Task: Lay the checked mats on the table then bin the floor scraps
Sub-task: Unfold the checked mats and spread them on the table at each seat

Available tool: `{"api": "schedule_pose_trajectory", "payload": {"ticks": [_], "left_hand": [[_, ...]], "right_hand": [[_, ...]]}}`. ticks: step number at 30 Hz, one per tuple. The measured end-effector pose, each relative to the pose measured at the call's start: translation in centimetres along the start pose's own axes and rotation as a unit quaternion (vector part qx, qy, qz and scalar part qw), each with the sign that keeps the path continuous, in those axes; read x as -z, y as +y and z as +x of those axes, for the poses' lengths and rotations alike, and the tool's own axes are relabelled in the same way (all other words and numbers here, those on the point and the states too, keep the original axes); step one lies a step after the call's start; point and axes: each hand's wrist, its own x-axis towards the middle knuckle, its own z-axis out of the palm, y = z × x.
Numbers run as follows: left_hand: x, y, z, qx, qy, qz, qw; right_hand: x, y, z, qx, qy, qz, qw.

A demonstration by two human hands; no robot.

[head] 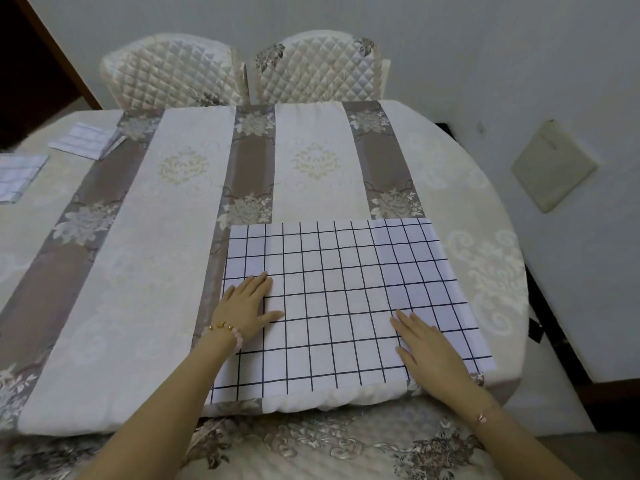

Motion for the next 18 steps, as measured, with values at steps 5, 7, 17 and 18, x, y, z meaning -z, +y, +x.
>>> {"api": "schedule_pose_trajectory", "payload": {"ticks": [5, 7, 17, 18], "left_hand": [[0.0, -0.3, -0.2, -0.004, -0.022, 0.003, 1.000], [0.1, -0.2, -0.2, -0.007, -0.016, -0.005, 1.000], [3.6, 1.7, -7.5, 0.053, 0.141, -0.329, 0.932], [3.9, 2.1, -9.5, 0.071, 0.162, -0.371, 0.911]], "right_hand": [[0.1, 0.1, -0.5, 0.003, -0.007, 0.013, 1.000], [0.4, 0.1, -0.4, 0.006, -0.004, 0.041, 0.999], [3.3, -1.7, -6.0, -0.118, 0.138, 0.385, 0.905], [3.3, -2.2, -6.7, -0.114, 0.137, 0.408, 0.895]]}}
